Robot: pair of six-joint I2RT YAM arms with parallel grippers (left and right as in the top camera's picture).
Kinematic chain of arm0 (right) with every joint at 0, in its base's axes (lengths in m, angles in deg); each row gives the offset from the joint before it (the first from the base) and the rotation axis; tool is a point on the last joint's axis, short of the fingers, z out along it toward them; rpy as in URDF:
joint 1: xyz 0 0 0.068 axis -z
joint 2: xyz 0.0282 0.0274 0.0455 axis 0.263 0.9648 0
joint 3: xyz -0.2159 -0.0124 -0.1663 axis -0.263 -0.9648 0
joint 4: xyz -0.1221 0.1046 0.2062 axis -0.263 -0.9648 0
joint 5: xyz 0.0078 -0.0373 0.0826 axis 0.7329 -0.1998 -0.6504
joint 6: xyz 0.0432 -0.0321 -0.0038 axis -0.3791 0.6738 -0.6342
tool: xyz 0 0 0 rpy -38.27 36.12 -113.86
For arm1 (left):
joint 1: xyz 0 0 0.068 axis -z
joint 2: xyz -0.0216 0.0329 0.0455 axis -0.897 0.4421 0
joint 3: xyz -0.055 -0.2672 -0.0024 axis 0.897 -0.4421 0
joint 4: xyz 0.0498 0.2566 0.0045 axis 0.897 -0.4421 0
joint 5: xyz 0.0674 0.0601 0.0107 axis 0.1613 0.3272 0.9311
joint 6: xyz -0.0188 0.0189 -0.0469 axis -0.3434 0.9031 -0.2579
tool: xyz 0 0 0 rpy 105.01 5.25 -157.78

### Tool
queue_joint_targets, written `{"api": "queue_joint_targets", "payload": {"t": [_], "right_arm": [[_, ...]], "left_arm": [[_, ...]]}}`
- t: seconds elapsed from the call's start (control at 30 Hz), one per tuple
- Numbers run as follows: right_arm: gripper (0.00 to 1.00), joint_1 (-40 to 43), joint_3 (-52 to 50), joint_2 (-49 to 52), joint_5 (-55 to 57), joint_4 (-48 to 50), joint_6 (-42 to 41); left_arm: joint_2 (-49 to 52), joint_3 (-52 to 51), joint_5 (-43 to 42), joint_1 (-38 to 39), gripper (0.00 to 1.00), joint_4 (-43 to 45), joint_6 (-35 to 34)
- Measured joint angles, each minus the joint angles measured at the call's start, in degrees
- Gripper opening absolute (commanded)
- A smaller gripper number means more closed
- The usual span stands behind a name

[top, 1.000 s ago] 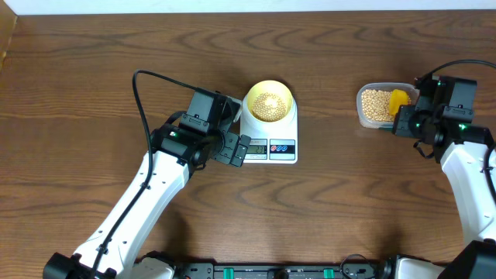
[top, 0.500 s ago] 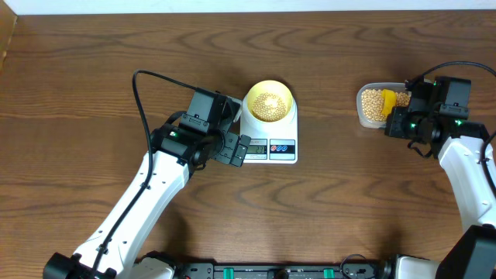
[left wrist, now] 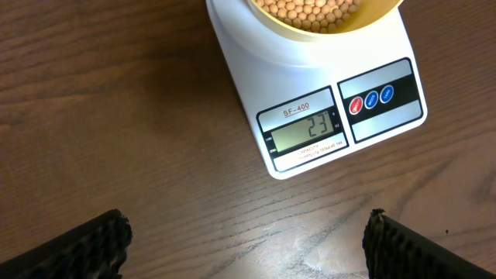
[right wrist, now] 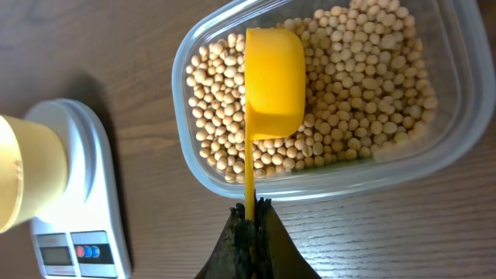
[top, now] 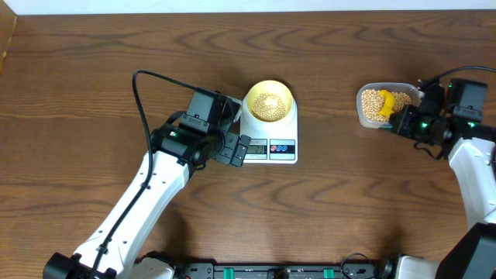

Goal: Scoop item into bowl and weigh 50g on scale

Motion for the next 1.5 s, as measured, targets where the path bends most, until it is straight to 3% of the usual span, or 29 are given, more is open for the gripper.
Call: {"api": "queue_joint_targets", "payload": {"t": [0.6,1.1,1.5], "right_arm": [[0.01,11.17,-0.02,0.04,-13.81,-0.02,-9.40],[0.01,23.85,-0.02,0.07,-32.35,-0.02,-10.84],[0.01,24.52,-0.02,0.09,-42.80,0.00,-11.74]], "left_arm": [[0.00,0.00,0.00,0.00,0.98,0.00,0.00],[0.00,0.00,0.00,0.00,0.98,0.00,0.00],[0.00,0.00,0.00,0.00,0.98,0.00,0.00]]}}
